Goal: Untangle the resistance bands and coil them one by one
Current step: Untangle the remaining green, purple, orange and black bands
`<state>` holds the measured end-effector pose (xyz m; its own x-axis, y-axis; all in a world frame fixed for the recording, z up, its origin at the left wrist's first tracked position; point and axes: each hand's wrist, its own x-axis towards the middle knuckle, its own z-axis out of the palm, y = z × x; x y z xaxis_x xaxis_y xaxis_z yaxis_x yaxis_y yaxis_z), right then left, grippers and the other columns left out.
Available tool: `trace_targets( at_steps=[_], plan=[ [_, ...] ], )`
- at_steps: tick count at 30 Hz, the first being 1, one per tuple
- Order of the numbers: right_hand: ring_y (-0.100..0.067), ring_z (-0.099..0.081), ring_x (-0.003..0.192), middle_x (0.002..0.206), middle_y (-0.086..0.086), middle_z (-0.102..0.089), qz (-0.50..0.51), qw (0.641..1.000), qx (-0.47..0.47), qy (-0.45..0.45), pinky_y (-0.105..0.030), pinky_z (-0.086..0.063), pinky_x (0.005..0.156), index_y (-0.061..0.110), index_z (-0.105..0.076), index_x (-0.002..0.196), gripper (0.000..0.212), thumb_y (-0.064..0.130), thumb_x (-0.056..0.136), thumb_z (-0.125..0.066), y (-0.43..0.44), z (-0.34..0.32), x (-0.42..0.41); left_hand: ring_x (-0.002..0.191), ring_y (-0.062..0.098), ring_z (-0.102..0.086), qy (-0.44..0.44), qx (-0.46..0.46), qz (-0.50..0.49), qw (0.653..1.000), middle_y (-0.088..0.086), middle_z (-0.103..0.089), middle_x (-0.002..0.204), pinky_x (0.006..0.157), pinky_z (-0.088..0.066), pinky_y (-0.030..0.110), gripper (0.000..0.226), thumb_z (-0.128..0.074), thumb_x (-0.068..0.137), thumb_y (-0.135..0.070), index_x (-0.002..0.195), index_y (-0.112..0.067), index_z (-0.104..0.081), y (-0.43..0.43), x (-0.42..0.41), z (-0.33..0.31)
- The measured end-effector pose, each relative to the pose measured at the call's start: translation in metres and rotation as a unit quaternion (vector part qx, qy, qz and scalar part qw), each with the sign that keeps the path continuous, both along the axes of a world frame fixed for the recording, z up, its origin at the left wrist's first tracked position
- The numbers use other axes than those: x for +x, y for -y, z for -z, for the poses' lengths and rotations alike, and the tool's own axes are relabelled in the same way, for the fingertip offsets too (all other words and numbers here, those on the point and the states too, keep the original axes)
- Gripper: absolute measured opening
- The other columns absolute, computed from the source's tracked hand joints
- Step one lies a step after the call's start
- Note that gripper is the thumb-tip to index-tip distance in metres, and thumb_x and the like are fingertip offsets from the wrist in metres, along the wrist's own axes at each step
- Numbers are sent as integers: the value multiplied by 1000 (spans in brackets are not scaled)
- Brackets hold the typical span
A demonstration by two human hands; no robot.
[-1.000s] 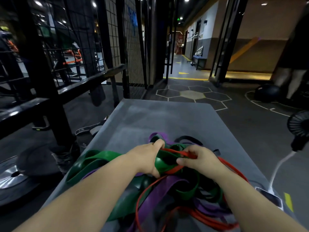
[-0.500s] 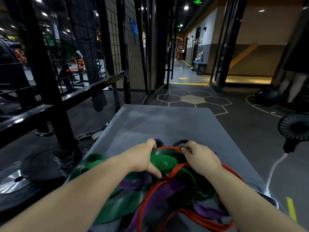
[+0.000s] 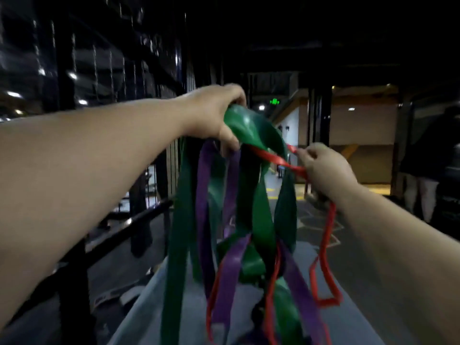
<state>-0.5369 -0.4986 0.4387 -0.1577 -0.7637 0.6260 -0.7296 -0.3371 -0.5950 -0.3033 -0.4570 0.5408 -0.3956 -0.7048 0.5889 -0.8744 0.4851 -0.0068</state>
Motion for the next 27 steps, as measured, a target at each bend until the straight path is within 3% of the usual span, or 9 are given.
trace_targets(
  at_steps=[3, 6, 9, 12, 14, 17, 20, 24, 27],
  plan=[
    [-21, -57, 56, 75, -11, -61, -25, 998, -48, 40, -32, -49, 54, 13, -56, 84, 39, 44, 101, -42, -3, -42, -4, 87, 7, -55, -42, -79, 64, 994, -10, -55, 101, 69, -44, 22, 73, -90, 57, -37, 118, -29, -50, -11, -10, -39],
    [-13, -51, 42, 64, -8, -54, -67, 994, -36, 82, -24, -40, 44, 13, -53, 79, 39, 43, 102, -42, 0, -49, 2, 86, 3, -56, -75, -104, 98, 987, -12, -54, 98, 67, -48, 19, 70, -89, 60, -35, 116, -29, -49, -16, -13, -47],
    [-11, -43, 37, 60, -3, -47, -138, 982, -20, 131, -23, -34, 40, 15, -52, 82, 37, 45, 101, -43, 2, -35, 5, 81, 5, -58, -95, -88, 105, 986, -10, -55, 95, 60, -48, 17, 69, -89, 62, -30, 117, -26, -48, -12, -7, -32],
    [-10, -37, 43, 59, 3, -46, -231, 957, 10, 172, -26, -32, 44, 20, -55, 87, 45, 62, 94, -42, -9, -13, 0, 81, 2, -54, -103, -61, 81, 990, -13, -54, 94, 65, -42, 15, 69, -88, 63, -34, 118, -27, -48, -4, 2, -7],
    [-6, -39, 44, 70, 6, -50, -305, 938, 58, 153, -22, -32, 46, 27, -56, 102, 46, 68, 82, -57, -17, 2, 3, 83, 1, -54, -126, -35, 75, 989, -14, -53, 95, 68, -41, 14, 68, -88, 63, -36, 117, -28, -47, 3, 6, 12],
    [-4, -69, 71, 93, 5, -67, -347, 919, 125, 141, -27, -54, 71, 34, -54, 107, 53, 36, 64, -85, -17, 39, 26, 84, 0, -53, -176, -16, 81, 981, -15, -52, 95, 69, -40, 11, 64, -87, 65, -36, 114, -29, -46, 13, 4, 38],
    [-17, -73, 87, 93, 2, -75, -280, 935, 148, 163, -41, -58, 85, 24, -65, 98, 50, 25, 57, -94, -5, 75, 49, 84, -2, -50, -176, 22, 78, 981, -15, -50, 97, 70, -39, 9, 67, -87, 66, -34, 118, -26, -45, 18, 0, 70],
    [-23, -70, 70, 78, -6, -73, -245, 944, 146, 165, -43, -61, 76, 17, -68, 81, 22, 8, 68, -83, 1, 86, 40, 85, 6, -56, -190, 85, 60, 976, -4, -57, 106, 70, -43, 18, 70, -87, 66, -31, 119, -24, -41, 31, 25, 121],
    [-21, -64, 54, 60, -5, -66, -287, 926, 206, 135, -32, -56, 57, 13, -65, 78, 18, 0, 71, -76, -2, 78, 31, 90, 17, -58, -155, 180, -25, 971, 2, -58, 111, 74, -45, 31, 78, -85, 66, -39, 126, -25, -37, 45, 45, 173]
  ],
)
